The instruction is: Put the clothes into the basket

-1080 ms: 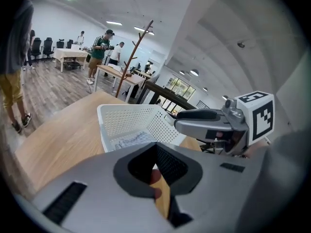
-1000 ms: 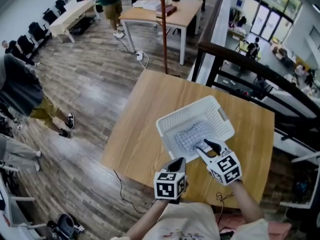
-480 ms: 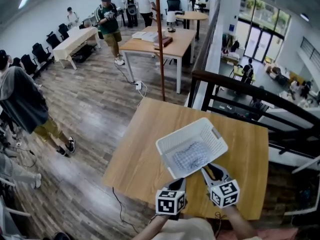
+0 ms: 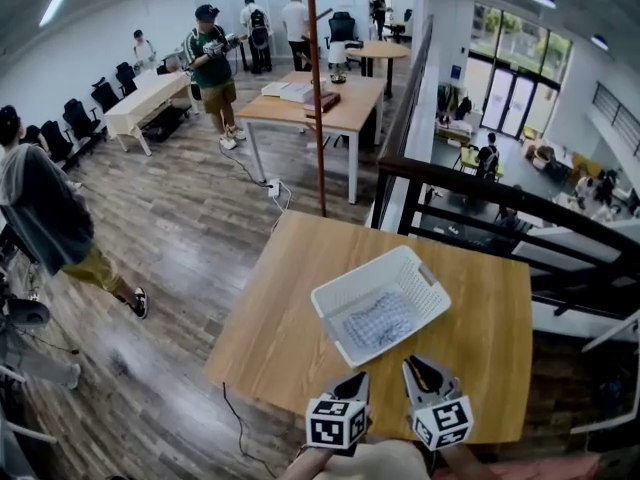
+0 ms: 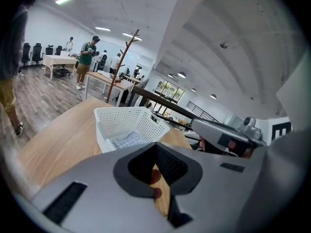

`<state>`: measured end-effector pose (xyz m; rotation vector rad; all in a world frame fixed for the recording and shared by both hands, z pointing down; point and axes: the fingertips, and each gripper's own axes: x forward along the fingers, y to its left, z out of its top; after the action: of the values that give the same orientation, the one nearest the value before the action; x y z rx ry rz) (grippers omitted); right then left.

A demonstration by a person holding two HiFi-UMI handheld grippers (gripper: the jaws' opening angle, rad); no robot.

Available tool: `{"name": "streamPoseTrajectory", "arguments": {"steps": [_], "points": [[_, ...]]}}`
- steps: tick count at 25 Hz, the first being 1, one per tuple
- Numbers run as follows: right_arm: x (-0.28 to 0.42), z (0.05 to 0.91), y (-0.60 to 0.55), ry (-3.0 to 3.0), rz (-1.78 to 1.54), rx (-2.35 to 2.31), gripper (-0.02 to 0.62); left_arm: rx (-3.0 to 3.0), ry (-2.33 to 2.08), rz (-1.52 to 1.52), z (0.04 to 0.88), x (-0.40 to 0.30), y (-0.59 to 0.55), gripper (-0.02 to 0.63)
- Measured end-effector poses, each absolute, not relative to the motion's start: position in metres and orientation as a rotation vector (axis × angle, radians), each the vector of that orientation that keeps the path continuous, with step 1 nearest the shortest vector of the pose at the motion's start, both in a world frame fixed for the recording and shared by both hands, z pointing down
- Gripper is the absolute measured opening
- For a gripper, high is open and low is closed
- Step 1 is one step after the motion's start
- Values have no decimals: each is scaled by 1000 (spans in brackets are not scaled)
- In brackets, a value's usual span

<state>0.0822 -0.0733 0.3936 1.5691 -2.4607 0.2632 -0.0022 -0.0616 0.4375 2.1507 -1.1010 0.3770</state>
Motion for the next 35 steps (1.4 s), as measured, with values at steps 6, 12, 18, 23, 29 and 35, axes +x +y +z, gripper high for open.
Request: {"name": "streamPoseTrajectory", "arguments": {"steps": [6,12,18,23,29,35], "points": [[66,379,-41,-2461,94,1549,58,2203,-1136,373,429,-11,-40,-3],[67,387,-24,-2459,88,1594,58,2233,-1163,347,425,-16,-28,-3],[75,396,-12,-2442,162,1661,58,2234,-1127,365,427,-11,-17,-3],[75,399,-4,-2452,230,1716,58,2244,-1116,374,428,-7,-10,-3],[71,406,1,-2457,333,1730,58,2237,-1109,381,430,-7,-7,-3],[74,405,1,-2442,372,1761,58,2229,-1099,391,431,-4,-5,-3]]}}
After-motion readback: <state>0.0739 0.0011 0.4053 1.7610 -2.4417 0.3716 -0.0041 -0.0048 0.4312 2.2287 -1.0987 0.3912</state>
